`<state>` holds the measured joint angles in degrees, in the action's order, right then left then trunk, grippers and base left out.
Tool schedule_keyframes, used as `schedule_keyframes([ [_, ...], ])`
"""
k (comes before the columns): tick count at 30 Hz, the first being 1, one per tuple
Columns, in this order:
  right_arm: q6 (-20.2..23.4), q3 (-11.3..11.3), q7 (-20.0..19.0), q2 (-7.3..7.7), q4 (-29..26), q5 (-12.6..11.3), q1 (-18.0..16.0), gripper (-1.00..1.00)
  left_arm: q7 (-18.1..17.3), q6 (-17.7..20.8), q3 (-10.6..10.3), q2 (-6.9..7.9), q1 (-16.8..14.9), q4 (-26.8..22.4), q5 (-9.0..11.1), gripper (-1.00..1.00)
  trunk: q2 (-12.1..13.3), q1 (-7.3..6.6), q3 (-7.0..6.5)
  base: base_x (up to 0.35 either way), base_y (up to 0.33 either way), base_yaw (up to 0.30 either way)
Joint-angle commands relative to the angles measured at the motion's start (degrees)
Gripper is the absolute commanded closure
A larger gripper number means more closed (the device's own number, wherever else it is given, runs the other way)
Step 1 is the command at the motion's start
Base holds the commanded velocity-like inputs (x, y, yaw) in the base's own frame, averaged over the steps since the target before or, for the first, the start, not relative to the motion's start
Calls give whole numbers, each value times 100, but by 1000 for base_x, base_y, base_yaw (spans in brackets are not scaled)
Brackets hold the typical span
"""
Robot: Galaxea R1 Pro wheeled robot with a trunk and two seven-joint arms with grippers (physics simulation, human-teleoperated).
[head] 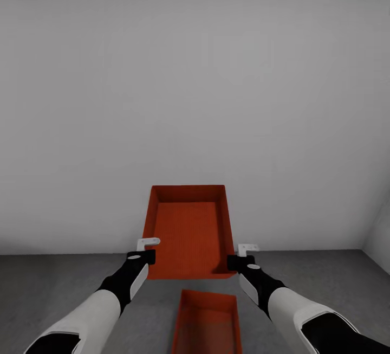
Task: Move the two storage containers from the living room to the garage. In the garage, place one container on the floor and stack the other container on top of it (either order is fine).
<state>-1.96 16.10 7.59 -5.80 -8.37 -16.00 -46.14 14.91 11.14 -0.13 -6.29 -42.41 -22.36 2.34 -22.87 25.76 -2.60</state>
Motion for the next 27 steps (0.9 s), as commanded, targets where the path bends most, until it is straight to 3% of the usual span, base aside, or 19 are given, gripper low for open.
schedule_keyframes([
  [1, -29, -160, 120, 132, 13, -53, 0, 100, 302, 46, 137, 5, -4, -32, -129, 100, -5, 2, 2, 0, 0, -2],
  [22, -24, -160, 120, 132, 17, -52, 0, 100, 298, 46, 137, 5, -4, -23, -129, 100, -5, 2, 2, 0, 0, 0],
  [27, 6, -160, 120, 128, 12, -68, 0, 100, 299, 46, 137, 5, -4, -23, -129, 100, -5, 2, 2, 0, 0, -140],
])
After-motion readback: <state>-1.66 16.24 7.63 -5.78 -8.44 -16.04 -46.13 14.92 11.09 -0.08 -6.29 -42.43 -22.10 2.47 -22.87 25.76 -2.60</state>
